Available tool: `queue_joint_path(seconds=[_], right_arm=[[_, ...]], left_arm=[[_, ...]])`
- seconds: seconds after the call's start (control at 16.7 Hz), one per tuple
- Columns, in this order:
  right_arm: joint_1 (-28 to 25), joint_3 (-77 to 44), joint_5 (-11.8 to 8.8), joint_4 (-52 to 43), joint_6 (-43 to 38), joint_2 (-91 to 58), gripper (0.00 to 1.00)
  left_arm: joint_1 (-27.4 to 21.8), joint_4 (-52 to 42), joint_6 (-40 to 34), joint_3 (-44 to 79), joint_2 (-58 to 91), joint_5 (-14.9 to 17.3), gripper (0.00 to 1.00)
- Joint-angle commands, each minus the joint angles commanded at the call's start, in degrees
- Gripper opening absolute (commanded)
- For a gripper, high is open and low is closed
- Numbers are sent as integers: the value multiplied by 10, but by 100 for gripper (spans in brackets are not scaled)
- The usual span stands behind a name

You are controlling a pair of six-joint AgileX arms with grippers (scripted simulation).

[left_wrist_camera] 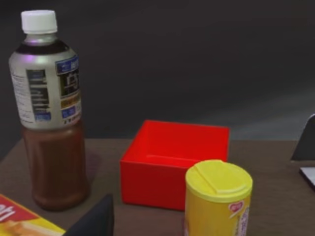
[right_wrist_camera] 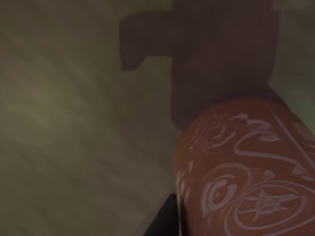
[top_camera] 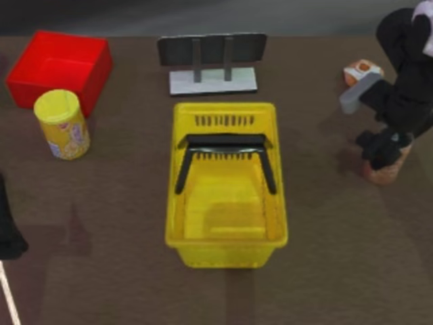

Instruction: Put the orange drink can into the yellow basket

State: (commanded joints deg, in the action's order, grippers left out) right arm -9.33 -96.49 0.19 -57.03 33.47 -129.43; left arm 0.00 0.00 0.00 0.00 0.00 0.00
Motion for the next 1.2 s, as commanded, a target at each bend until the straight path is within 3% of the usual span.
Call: queue_joint_path(seconds=[0.3,0.42,0.54,0.78,1.2], right_arm=[[0,1,-4,6,-2,1,0],[-5,6,-24,36,-10,0,0],[-12,16,-59,90,-26,1,0],[-28,50,-162,264,-82,5,0],[-60,141,-394,666,-220,25,0]], left_arm=[[0,0,0,0,0,0,100],[0,0,0,0,0,0,100],[0,0,0,0,0,0,100],[0,0,0,0,0,0,100],[0,0,0,0,0,0,100]])
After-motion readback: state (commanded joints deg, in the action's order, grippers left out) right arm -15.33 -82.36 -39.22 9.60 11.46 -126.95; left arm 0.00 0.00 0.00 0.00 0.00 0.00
